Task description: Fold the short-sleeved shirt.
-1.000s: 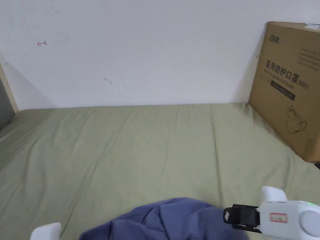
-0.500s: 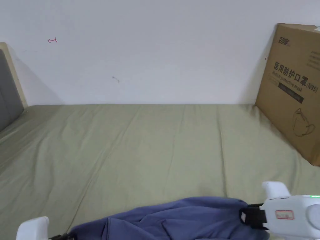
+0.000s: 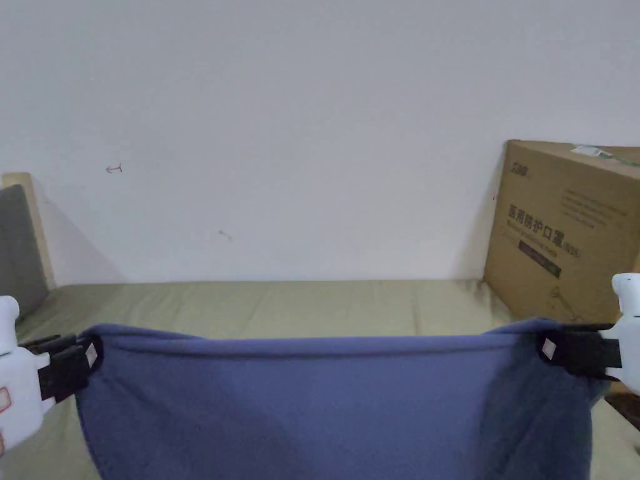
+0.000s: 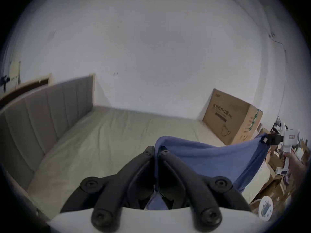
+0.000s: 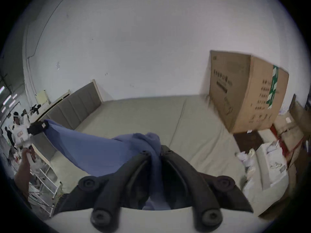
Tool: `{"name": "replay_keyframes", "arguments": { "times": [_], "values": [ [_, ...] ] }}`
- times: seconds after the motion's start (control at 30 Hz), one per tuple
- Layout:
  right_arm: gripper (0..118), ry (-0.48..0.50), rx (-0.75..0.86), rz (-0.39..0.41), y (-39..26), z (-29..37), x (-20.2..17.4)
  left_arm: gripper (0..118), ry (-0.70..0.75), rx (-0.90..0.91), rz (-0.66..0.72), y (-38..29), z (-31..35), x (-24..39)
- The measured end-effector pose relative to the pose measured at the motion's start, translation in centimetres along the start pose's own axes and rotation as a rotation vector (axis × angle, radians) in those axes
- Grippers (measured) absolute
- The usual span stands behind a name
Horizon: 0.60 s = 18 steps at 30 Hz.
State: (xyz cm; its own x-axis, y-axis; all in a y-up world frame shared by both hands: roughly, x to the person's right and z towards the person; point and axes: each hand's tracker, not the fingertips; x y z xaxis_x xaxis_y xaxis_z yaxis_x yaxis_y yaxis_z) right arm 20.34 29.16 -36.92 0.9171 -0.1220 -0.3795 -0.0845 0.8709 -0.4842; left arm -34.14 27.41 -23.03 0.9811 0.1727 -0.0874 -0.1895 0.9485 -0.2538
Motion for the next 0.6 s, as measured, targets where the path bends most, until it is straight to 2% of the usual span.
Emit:
{"name": "replay_keyframes", "arguments": {
  "times": [0.17,0.3,0.37,0.6],
  "values": [
    [8,-0.008,0.096,-0.007,5.2,3.5,-0.6,2,-0.02,0.1,-0.026,6.2,1.3,1.7],
    [8,-0.034,0.15,0.053,9.7,4.6,-1.3,2,-0.005,0.164,-0.074,10.5,1.0,2.6],
    [8,-0.036,0.168,0.054,11.7,4.6,-1.6,2,0.007,0.187,-0.091,12.5,0.3,3.0],
    [8,-0.056,0.191,0.048,16.6,-1.1,-1.6,2,0.071,0.223,-0.057,17.3,-4.7,3.2]
  ]
}}
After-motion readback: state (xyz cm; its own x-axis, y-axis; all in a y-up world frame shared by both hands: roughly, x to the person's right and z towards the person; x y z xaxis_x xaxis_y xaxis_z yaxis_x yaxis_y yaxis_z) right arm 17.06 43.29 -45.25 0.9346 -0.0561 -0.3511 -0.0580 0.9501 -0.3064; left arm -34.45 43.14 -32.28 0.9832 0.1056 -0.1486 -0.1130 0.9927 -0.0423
